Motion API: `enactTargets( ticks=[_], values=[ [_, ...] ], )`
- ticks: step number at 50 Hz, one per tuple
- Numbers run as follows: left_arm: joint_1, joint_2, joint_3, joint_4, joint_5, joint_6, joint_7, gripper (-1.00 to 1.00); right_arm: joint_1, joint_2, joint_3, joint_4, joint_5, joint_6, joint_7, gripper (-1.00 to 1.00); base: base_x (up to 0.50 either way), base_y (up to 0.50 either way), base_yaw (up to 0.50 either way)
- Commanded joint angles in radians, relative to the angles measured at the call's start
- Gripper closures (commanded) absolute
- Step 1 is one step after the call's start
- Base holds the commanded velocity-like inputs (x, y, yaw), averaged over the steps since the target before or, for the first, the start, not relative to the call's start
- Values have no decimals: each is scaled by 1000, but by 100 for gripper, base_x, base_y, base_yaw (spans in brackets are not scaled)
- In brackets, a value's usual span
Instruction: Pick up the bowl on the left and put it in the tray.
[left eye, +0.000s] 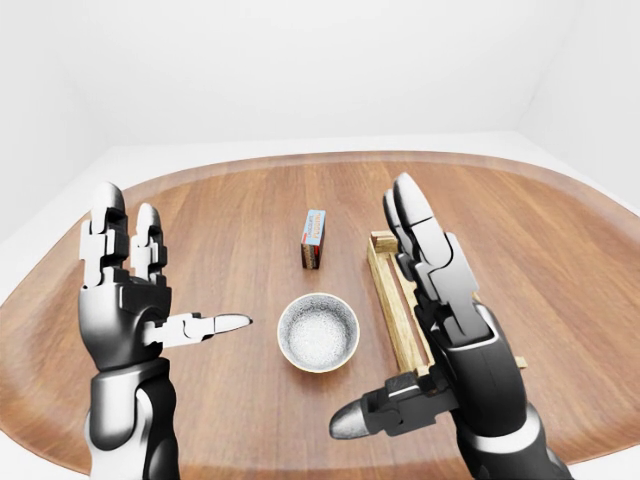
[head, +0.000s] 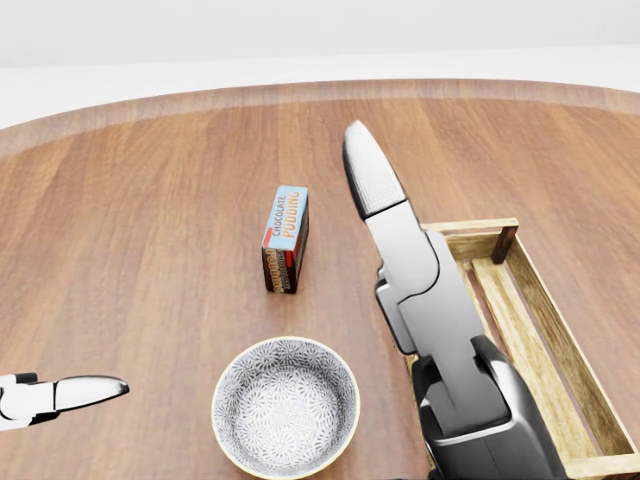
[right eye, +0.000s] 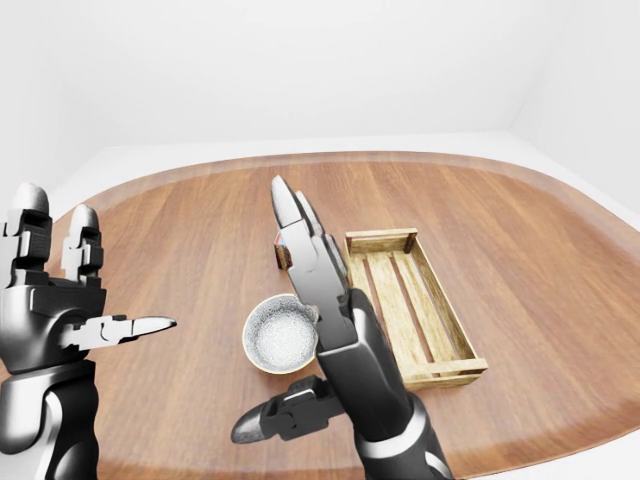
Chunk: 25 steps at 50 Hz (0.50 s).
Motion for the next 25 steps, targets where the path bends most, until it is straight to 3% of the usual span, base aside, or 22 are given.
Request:
enactTargets(
  ticks=[1, 17, 25],
  values=[
    [4, -1, 0, -11, 0, 0, 0, -100, -10, -13, 73, 6, -124, 0, 64, -100, 0, 0, 0],
    [4, -2, 4, -15, -3, 0, 0, -100, 1, -6, 155, 34, -272, 0, 101, -100, 0, 0, 0],
    [4, -2, 3, -13, -3, 0, 1, -100, 18, -2, 130, 88, -296, 0, 124, -100, 0, 0, 0]
  ],
)
